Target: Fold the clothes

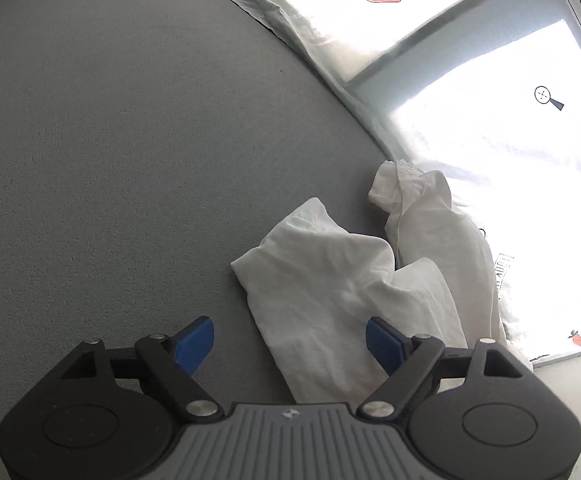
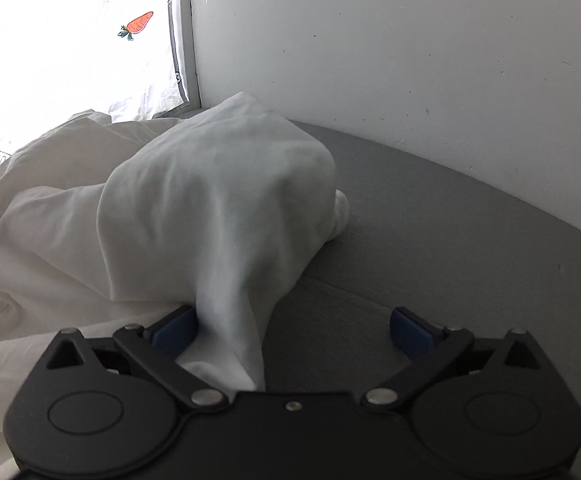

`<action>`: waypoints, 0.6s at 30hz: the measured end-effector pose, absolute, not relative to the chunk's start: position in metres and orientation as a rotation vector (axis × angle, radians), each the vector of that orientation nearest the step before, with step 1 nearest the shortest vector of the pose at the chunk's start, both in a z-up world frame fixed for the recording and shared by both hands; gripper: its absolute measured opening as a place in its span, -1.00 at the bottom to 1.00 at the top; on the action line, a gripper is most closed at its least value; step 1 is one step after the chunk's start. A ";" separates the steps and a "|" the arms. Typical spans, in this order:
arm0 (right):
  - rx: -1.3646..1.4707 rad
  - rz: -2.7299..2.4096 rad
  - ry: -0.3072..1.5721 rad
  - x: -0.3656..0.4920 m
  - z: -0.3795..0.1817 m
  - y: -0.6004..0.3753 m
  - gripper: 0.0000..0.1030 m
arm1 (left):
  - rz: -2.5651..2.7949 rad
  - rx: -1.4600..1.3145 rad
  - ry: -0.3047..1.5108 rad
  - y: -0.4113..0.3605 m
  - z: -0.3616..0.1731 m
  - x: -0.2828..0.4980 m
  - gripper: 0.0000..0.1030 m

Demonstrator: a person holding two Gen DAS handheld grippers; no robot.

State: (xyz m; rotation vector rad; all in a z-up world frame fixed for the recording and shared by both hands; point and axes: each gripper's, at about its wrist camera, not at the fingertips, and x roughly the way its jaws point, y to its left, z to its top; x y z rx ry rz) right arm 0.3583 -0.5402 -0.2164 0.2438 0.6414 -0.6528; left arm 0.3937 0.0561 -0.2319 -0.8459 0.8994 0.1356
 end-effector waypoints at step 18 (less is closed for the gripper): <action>0.249 -0.649 0.638 0.350 -0.218 -0.544 1.00 | 0.071 -1.046 0.709 0.069 -0.209 0.388 -0.98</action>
